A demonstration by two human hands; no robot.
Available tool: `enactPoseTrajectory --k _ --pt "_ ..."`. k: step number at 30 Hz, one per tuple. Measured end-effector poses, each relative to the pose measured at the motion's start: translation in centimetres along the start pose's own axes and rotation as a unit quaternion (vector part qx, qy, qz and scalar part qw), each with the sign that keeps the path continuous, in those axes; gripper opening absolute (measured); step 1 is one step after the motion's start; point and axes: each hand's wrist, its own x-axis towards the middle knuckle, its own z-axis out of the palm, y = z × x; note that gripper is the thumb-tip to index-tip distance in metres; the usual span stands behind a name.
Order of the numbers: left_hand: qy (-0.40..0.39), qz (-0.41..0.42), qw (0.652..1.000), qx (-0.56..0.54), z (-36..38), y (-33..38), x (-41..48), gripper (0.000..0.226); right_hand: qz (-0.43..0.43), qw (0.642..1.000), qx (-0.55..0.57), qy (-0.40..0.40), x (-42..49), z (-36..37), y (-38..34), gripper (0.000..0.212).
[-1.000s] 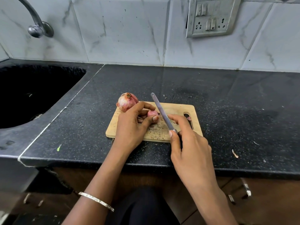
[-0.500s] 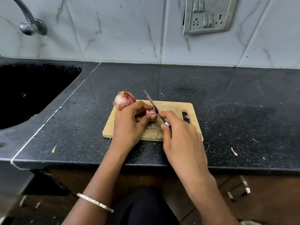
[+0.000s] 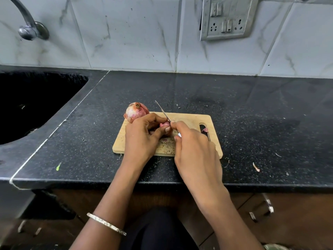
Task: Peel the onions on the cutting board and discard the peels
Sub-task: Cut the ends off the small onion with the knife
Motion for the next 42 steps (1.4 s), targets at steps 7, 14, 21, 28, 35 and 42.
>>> enactPoseTrajectory --k 7,14,21,28,35,42 --pt "0.009 -0.012 1.000 -0.010 0.2 0.0 -0.1 0.016 0.008 1.000 0.008 -0.020 -2.7 -1.2 1.3 0.035" --pt "0.004 -0.013 1.000 -0.012 0.0 0.0 0.0 0.015 0.002 1.000 -0.002 0.004 0.2 0.3 0.0 0.038" --pt "0.011 -0.015 1.000 -0.021 0.1 0.4 -0.2 0.017 -0.003 1.000 -0.006 0.004 -2.1 -0.7 1.0 0.037" --pt "0.000 -0.016 1.000 -0.026 -0.1 0.2 -0.1 0.016 0.007 1.000 -0.010 -0.001 -0.3 -0.3 -0.1 0.039" --pt "0.007 -0.020 0.999 -0.034 0.1 0.5 -0.2 0.017 0.007 1.000 0.005 0.000 -0.9 -0.9 0.6 0.037" --pt "-0.004 -0.014 1.000 -0.024 -0.3 0.6 -0.2 0.017 0.023 0.997 0.073 -0.020 -0.9 -1.3 1.8 0.029"
